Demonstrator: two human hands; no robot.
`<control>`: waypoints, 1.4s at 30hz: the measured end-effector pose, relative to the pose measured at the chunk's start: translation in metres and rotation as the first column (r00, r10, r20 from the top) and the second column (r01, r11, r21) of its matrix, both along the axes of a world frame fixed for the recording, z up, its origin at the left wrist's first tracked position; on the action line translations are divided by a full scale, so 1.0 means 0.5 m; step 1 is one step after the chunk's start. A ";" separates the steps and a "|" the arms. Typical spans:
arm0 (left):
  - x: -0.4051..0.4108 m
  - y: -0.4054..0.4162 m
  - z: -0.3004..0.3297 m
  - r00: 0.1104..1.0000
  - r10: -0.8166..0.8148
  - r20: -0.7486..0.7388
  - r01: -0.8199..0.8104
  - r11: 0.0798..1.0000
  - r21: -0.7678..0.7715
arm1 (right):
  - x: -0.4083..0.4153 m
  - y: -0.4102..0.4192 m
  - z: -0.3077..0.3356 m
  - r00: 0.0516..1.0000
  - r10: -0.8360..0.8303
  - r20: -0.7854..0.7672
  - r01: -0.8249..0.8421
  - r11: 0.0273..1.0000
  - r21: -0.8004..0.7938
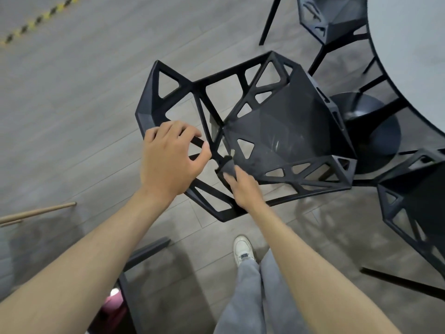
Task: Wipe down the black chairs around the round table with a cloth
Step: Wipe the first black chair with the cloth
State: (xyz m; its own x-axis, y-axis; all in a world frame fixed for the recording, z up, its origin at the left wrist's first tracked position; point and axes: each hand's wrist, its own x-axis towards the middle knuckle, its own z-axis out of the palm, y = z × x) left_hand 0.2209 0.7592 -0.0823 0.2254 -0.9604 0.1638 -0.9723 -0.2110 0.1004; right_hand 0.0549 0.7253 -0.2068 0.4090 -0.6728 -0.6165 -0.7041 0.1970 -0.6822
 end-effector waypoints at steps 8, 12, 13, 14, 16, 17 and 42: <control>0.010 0.003 0.006 0.995 -0.043 -0.086 0.040 0.999 -0.029 | -0.004 -0.069 -0.012 0.977 0.205 0.062 -0.210 0.975 0.071; 0.024 0.004 0.013 0.989 -0.077 -0.130 0.071 0.996 -0.050 | -0.137 -0.048 0.023 0.890 0.455 -0.002 -0.454 0.888 0.077; 0.026 0.003 0.015 0.988 -0.084 -0.131 0.079 0.996 -0.047 | -0.166 -0.039 0.028 0.864 0.500 -0.055 -0.495 0.865 0.081; 0.026 0.001 0.016 0.987 -0.092 -0.132 0.088 0.995 -0.036 | -0.192 -0.030 0.030 0.836 0.535 -0.119 -0.530 0.845 0.077; 0.025 -0.001 0.018 0.987 -0.095 -0.126 0.094 0.995 -0.011 | -0.231 -0.025 0.038 0.776 0.584 -0.237 -0.591 0.805 0.048; 0.025 -0.001 0.019 0.988 -0.094 -0.125 0.094 0.996 -0.005 | -0.249 -0.029 0.044 0.772 0.575 -0.270 -0.591 0.806 0.029; 0.133 -0.061 0.001 0.982 -0.166 -0.088 0.160 0.985 -0.066 | -0.382 -0.054 -0.089 0.939 0.041 -0.343 -0.170 0.920 -0.354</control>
State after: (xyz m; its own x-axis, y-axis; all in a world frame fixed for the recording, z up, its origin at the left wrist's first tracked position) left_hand 0.2873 0.7285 -0.0820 0.0835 -0.9749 0.2063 -0.9790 -0.0416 0.1997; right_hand -0.1361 0.6984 -0.2512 0.3126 -0.8426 -0.4384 -0.8993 -0.1141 -0.4221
